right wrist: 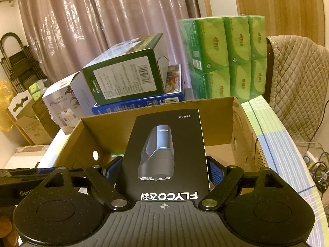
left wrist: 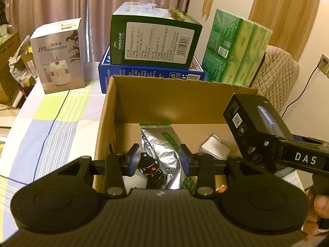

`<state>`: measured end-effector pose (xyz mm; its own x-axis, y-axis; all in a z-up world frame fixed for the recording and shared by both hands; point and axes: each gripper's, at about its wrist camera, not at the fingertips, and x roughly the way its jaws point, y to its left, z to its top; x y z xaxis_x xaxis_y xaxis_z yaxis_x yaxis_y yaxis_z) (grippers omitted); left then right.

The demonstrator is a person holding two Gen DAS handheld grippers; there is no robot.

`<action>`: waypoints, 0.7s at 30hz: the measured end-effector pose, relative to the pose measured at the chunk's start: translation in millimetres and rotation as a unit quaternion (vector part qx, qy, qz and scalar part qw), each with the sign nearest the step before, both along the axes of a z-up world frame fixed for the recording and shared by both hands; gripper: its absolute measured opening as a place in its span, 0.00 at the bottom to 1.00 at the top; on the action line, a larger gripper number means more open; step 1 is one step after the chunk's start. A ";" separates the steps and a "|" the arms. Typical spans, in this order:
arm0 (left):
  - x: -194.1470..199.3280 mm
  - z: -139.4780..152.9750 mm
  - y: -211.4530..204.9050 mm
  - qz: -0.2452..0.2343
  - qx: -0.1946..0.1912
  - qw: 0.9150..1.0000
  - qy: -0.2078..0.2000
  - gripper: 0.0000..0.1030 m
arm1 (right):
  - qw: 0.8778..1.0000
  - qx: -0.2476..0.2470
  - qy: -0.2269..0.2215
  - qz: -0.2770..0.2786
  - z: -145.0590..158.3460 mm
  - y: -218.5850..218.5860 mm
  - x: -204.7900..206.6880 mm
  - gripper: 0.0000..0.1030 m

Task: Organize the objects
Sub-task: 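Lower the FLYCO box into the box and open the right gripper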

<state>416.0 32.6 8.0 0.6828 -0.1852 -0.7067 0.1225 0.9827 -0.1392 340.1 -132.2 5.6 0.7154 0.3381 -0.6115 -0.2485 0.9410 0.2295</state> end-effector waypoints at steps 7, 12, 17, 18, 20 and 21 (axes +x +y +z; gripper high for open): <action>-1.2 0.2 -0.3 -0.001 0.002 1.000 -0.002 0.36 | 1.000 0.000 0.002 0.000 -1.6 2.9 0.6 0.78; -1.2 0.2 1.4 0.001 0.002 1.000 -0.002 0.37 | 1.000 -0.001 0.002 0.001 -2.5 4.2 0.8 0.79; -1.9 0.7 2.2 0.002 0.002 1.000 -0.004 0.39 | 1.000 -0.001 0.001 0.001 -2.7 5.6 0.5 0.79; -1.9 0.9 2.4 0.002 0.002 1.000 -0.004 0.39 | 1.000 -0.002 0.001 0.001 -2.7 5.7 0.5 0.79; -1.5 0.7 2.6 0.002 0.001 1.000 -0.004 0.40 | 1.000 -0.002 0.001 0.001 -2.6 5.6 0.6 0.79; -1.5 0.8 3.0 0.003 0.001 1.000 -0.004 0.40 | 1.000 -0.003 0.001 0.001 -2.5 6.0 0.9 0.79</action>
